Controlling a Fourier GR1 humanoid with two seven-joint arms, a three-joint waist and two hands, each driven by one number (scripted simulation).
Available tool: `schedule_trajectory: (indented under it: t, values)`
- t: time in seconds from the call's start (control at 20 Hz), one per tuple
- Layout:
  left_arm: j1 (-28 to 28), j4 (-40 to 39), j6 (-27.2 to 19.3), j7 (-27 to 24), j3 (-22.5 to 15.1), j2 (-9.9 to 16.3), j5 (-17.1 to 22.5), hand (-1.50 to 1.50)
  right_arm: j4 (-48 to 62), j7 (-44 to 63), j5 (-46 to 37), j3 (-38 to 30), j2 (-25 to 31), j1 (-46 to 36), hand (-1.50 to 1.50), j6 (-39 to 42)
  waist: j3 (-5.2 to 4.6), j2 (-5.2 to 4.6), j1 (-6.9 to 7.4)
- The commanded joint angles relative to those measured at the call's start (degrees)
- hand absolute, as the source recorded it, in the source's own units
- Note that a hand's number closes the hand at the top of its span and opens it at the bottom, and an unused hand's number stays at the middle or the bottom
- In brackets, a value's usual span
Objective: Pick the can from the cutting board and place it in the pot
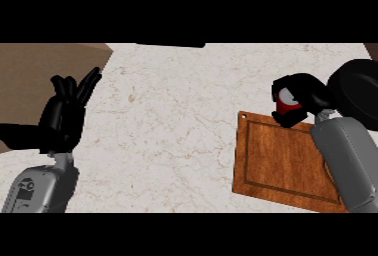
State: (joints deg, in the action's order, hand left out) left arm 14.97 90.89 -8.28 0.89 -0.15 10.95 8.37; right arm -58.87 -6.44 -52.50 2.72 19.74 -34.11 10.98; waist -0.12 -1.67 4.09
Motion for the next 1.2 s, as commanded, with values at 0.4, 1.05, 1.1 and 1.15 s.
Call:
schedule_trajectory:
  t: [0.4, 1.05, 1.1, 1.15]
  values:
    - [2.2, -0.09, 1.44, 1.42, -2.17, -0.22, -0.08, 0.0, 8.4, 49.23, -17.33, -10.96, -0.14, -20.48, 1.5, -19.77, -0.32, -0.68, 4.45]
    - [4.58, -2.82, -0.94, 2.82, 0.28, -0.04, -0.34, 0.0, 22.79, 79.71, -41.28, -9.55, 0.53, -35.25, 1.5, -28.23, 0.06, 0.21, 0.19]
    - [4.23, -4.75, 1.7, 1.25, 3.15, 2.22, 1.96, 0.0, 23.33, 79.94, -41.55, -10.1, 0.2, -35.1, 1.5, -28.5, 0.02, 0.2, -0.29]
    - [2.95, -3.39, 1.16, 2.25, 1.77, 1.52, 1.31, 0.0, 25.12, 79.63, -41.84, -11.03, 0.84, -35.6, 1.5, -28.77, 0.07, 0.31, -0.18]
